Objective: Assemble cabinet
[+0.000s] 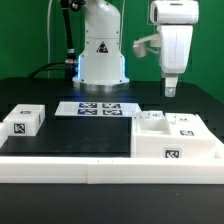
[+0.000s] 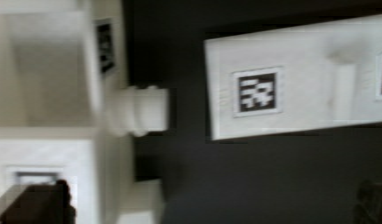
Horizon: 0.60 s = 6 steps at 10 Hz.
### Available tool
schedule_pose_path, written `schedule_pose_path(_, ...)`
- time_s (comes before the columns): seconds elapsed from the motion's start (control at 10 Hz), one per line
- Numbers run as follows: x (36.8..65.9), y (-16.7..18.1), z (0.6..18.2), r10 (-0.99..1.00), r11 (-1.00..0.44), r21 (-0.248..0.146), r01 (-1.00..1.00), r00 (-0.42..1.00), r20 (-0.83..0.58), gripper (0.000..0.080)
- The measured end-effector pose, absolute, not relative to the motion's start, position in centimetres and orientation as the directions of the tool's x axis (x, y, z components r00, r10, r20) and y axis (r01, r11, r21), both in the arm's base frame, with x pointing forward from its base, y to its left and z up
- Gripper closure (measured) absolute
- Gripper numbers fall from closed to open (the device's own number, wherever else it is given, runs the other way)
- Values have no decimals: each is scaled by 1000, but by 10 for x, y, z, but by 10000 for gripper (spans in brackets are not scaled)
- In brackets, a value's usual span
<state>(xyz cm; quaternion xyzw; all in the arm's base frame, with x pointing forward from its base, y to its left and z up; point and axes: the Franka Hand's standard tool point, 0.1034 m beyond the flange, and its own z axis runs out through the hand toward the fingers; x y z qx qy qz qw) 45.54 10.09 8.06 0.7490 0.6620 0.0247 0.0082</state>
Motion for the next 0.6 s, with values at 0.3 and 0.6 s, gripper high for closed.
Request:
schedule_pose_path(0.3,432,101,61,993,-108,40,993,106,44,2)
schedule_pose_path(0.6,419,98,35,989,-131,33,991,129,76,2)
